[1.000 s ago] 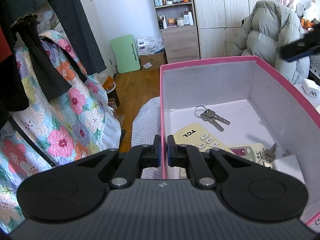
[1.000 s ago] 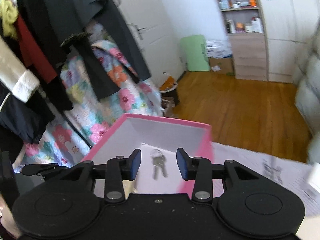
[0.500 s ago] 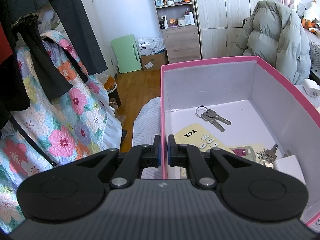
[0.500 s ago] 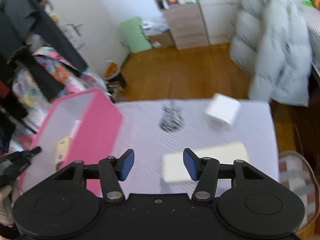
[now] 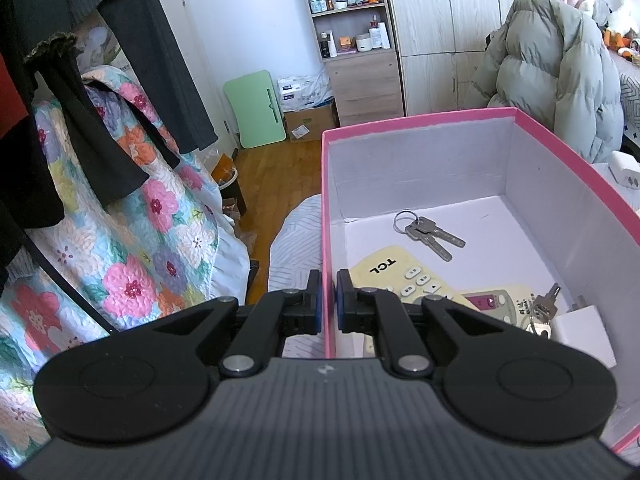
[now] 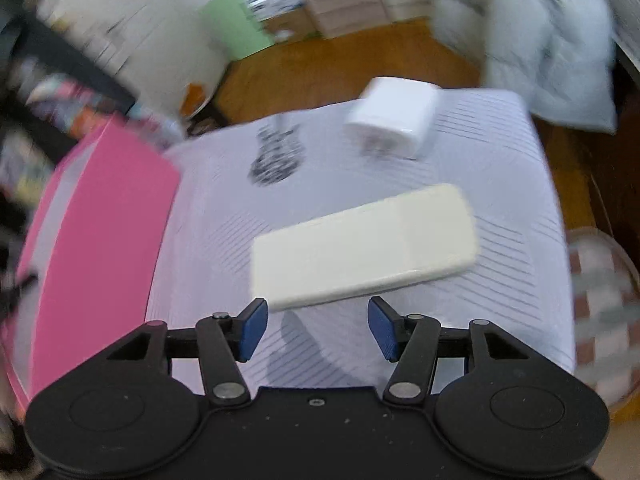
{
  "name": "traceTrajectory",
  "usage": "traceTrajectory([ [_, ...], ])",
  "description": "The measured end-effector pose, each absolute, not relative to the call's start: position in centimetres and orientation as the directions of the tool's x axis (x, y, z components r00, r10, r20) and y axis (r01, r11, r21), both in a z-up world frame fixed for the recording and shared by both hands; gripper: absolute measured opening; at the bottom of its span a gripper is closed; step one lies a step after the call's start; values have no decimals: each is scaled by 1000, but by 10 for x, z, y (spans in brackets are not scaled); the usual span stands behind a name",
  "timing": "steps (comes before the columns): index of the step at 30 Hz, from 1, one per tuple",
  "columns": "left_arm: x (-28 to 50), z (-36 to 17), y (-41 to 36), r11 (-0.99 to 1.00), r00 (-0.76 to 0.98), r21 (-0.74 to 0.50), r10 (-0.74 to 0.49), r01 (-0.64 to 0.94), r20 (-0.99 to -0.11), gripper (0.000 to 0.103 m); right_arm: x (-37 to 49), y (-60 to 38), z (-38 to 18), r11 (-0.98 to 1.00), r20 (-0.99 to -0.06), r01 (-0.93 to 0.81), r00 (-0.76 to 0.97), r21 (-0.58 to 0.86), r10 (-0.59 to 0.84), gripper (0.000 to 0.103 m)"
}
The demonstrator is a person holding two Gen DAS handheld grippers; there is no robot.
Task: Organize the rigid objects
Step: 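Move the right gripper back over the last cream remote, then close the right gripper on the cream remote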
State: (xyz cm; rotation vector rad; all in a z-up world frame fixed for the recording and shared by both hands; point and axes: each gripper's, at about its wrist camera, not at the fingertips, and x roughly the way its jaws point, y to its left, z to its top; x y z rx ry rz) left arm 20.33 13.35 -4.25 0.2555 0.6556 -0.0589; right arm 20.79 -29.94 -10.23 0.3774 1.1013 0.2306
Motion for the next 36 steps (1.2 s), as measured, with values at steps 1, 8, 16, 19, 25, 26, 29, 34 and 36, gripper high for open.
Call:
traceTrajectory([
  [1,203,-42,133,966,792,218,27,135,-610,8,205,-288,-97,927,-821,-70,444,368,360,61],
  [8,202,-41,132,961,799,239,32,142,-601,8,198,-231,-80,816,-885,-568,429,-110,179,62],
  [16,202,-41,131,956,806,260,46,136,-590,9,242,-237,-86,513,-953,-829,295,-221,65,65],
  [19,202,-41,131,957,806,257,44,136,-590,9,254,-237,-91,448,-968,-875,240,-185,69,70],
  [25,202,-41,131,957,806,253,38,140,-590,9,275,-236,-91,490,-971,-872,126,-11,202,73],
  [26,201,-41,132,956,807,256,39,141,-589,9,277,-239,-92,517,-967,-856,113,21,227,71],
  [29,202,-42,133,957,806,253,37,141,-590,9,279,-237,-88,593,-952,-804,146,44,269,63],
  [34,202,-42,134,956,807,256,38,142,-590,9,260,-225,-82,611,-929,-791,254,-41,267,62],
  [36,202,-42,135,955,807,261,39,144,-590,9,258,-222,-82,619,-931,-784,256,-43,260,62],
])
